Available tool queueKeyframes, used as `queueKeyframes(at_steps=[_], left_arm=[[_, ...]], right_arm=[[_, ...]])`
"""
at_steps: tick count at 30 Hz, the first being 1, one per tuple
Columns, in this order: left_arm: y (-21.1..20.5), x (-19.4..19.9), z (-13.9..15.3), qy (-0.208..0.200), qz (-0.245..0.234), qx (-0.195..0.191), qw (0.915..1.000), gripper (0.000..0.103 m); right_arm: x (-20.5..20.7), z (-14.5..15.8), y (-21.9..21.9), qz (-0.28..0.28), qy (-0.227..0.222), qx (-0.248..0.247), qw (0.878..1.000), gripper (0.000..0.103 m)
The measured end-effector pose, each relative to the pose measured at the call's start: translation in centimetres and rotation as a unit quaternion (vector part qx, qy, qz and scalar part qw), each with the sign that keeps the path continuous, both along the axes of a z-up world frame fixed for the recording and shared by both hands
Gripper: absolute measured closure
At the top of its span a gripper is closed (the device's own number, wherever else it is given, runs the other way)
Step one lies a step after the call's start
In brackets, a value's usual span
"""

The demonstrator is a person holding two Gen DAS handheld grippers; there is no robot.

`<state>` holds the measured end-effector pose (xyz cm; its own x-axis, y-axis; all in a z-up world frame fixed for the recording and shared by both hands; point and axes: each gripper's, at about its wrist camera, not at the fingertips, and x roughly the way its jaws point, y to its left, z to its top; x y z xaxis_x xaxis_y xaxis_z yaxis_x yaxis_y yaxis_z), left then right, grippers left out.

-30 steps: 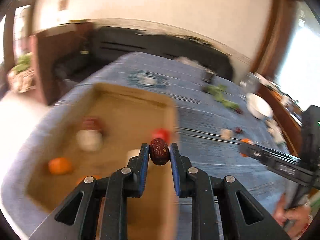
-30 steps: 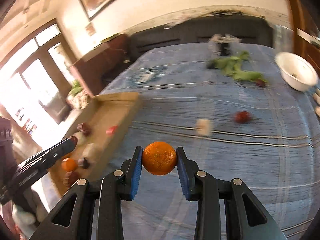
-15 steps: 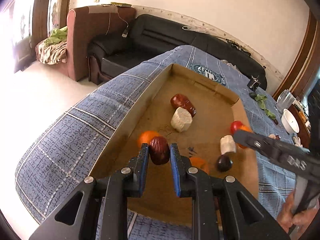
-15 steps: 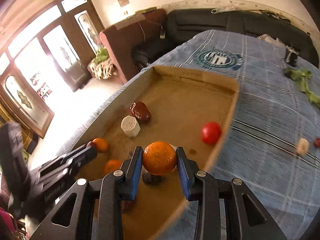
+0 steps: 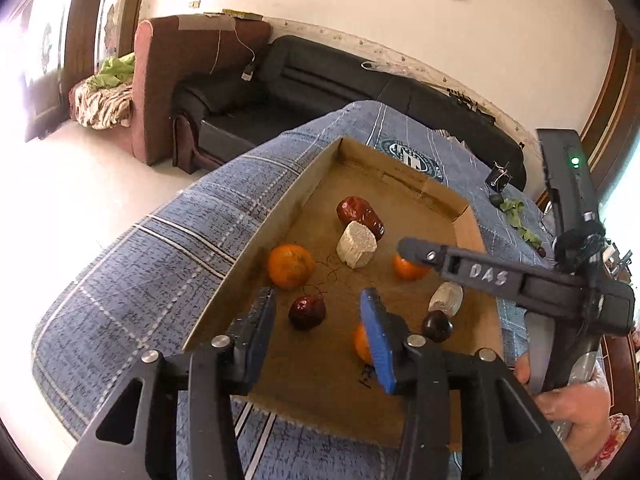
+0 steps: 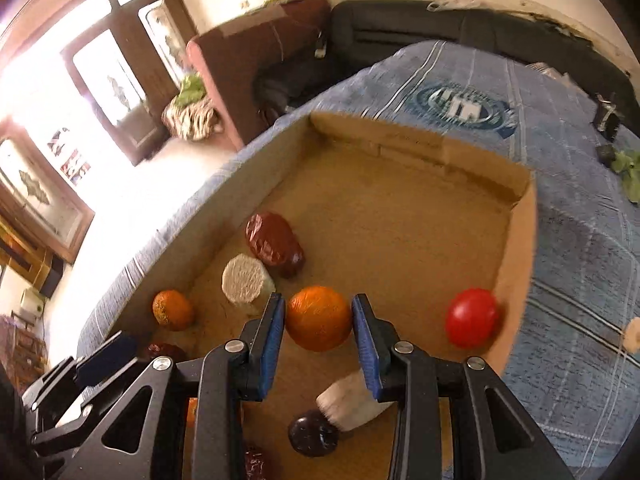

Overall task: Organize fruits
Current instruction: 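Carry the plum and orange into the tray and open both tools, then withdraw both open tools from the tray toward the last items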

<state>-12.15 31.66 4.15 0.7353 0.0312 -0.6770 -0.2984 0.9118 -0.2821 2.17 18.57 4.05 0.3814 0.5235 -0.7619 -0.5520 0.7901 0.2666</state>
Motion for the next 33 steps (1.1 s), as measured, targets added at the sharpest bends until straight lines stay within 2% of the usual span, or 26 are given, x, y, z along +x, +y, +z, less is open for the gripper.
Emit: queueKeyframes(at_steps=[3,4,6,9,14,19,23,33], left_arm=[[-1.0,-0.6,1.1,-0.003,0.001,0.014,0.9999,0.042],[-1.6,-0.9,1.5,-0.007,0.000,0.023,0.9997,0.040],[-2.7,-1.2,2.3,-0.010,0.002,0.039,0.9992,0.029],[-4.7,-1.9,3.4,-0.019,0.002,0.064,0.9978,0.016],[-8.6,-2.7,4.8,-0.029,-0.030,0.088,0.9952,0.015],[-11.7,-3.1,5.7,-0.033,-0.042,0.128,0.9903,0.015],[-13.6,-3.6,6.4,-0.039,-0.049,0.145,0.9874,0.015],[-16.2,-3.7,7.2,-0.041,-0.060,0.171,0.9826,0.015]], right_arm=[[-0.9,1.6,-1.7,-0.009,-0.017,0.019,1.000,0.056],[-1.6,2.3,-2.7,-0.012,-0.026,0.026,0.999,0.054],[-3.0,3.5,-4.9,-0.022,-0.045,0.038,0.998,0.044],[-5.0,4.6,-8.1,-0.032,-0.061,0.055,0.996,0.038],[-6.9,5.6,-14.2,-0.066,-0.066,0.077,0.993,0.037],[-8.4,6.3,-20.1,-0.109,-0.075,0.097,0.987,0.035],[-8.7,6.8,-23.9,-0.137,-0.078,0.110,0.981,0.034],[-9.5,7.1,-30.1,-0.187,-0.085,0.111,0.972,0.034]])
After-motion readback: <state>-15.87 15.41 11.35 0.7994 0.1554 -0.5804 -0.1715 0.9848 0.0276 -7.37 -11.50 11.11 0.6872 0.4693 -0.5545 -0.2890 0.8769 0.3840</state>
